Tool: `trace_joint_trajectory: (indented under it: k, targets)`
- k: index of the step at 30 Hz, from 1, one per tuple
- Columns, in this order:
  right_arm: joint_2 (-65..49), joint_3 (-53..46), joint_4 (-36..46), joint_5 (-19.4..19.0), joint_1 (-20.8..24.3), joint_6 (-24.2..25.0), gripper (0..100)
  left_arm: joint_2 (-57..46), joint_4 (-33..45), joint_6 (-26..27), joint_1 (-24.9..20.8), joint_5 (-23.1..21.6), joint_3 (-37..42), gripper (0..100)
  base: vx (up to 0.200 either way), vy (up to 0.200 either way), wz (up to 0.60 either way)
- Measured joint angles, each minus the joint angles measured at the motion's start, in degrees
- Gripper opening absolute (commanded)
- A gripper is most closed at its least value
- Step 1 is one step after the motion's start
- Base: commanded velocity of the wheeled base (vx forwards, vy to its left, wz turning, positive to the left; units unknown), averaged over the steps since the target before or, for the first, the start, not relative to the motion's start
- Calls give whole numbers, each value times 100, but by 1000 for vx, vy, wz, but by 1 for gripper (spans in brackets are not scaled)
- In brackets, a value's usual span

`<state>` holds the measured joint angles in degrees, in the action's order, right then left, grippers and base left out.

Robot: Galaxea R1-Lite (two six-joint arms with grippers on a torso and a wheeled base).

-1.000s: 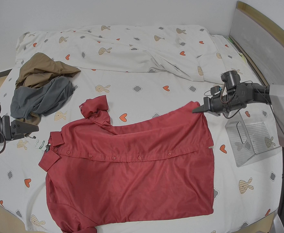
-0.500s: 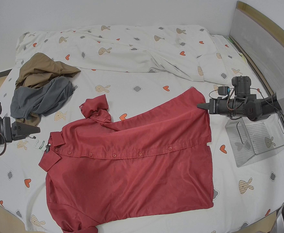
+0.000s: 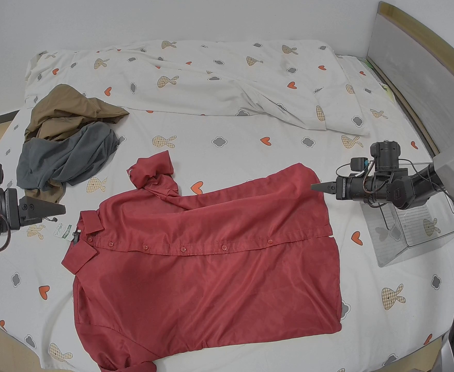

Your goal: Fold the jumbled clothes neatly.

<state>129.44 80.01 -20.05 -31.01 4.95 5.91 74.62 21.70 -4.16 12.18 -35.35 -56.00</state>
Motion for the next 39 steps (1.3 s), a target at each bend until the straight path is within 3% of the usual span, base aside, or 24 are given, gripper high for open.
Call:
trace_joint_trajectory:
  k: [11,17,21,27,30,35,39]
  targets:
    - [-13,-60,-395,-55,-82,55,100,27,-187,132,-59,-4,171,100,0,0,0]
    - [-446,-818,-414,-141,-7,51,100,137,-222,-152,-325,78,193,100,0,0,0]
    - [-1031,-1499,-430,-246,98,46,100,324,-490,-290,-684,561,196,100,0,0,0]
    - [-2059,-2375,-439,-278,380,40,100,1137,-1275,-385,-1256,2260,13,100,0,0,0]
    - [-2701,-2951,-439,-104,610,35,100,1852,-1579,-444,-1492,2788,-304,100,0,0,0]
    - [-3595,-3822,-441,190,902,33,100,3076,-1872,-424,-1703,3109,-1395,100,0,0,0]
    - [-4203,-4434,-435,354,1040,51,100,3930,-2025,202,-1796,3172,-2343,100,0,0,0]
